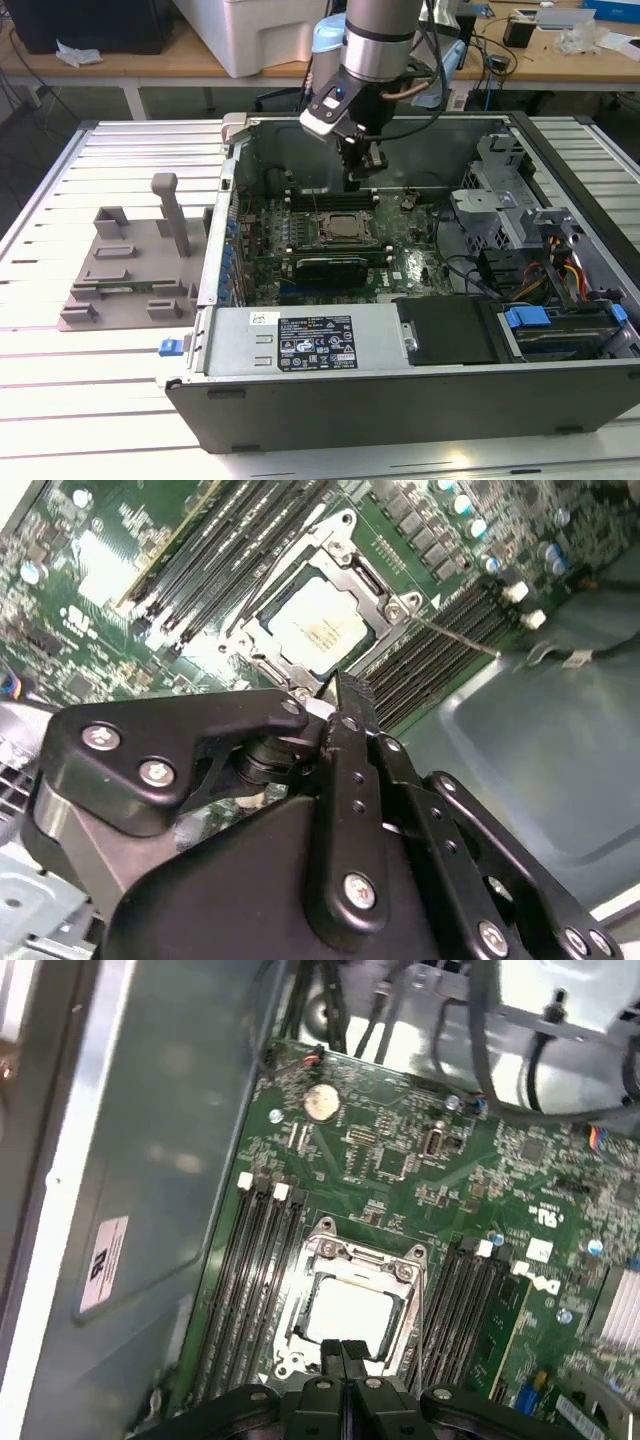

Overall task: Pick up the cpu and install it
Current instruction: 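Install the first cpu locking lever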

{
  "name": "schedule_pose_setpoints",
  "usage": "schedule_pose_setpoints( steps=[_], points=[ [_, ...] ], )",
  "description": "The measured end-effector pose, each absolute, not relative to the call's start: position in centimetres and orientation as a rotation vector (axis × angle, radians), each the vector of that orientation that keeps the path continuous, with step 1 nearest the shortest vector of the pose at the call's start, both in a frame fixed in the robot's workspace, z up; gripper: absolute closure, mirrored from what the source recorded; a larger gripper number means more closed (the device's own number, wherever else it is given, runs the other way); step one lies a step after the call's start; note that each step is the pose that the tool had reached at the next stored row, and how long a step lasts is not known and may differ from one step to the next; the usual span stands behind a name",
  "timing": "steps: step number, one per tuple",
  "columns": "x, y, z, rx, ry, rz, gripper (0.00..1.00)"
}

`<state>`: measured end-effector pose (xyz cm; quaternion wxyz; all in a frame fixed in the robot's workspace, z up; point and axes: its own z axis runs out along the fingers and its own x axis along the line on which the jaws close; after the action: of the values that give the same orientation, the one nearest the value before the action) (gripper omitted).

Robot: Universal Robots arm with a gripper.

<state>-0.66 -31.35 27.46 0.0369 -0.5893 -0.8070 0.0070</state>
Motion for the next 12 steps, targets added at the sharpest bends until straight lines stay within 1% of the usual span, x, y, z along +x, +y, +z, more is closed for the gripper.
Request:
schedule_pose_setpoints(
  steps=[3, 12],
  points=[
    [-0.66, -31.35, 27.46, -1.606, -2.612, 0.024, 0.89],
    [-0.65, -31.35, 27.46, -1.260, -2.792, 0.026, 0.89]
  ],
)
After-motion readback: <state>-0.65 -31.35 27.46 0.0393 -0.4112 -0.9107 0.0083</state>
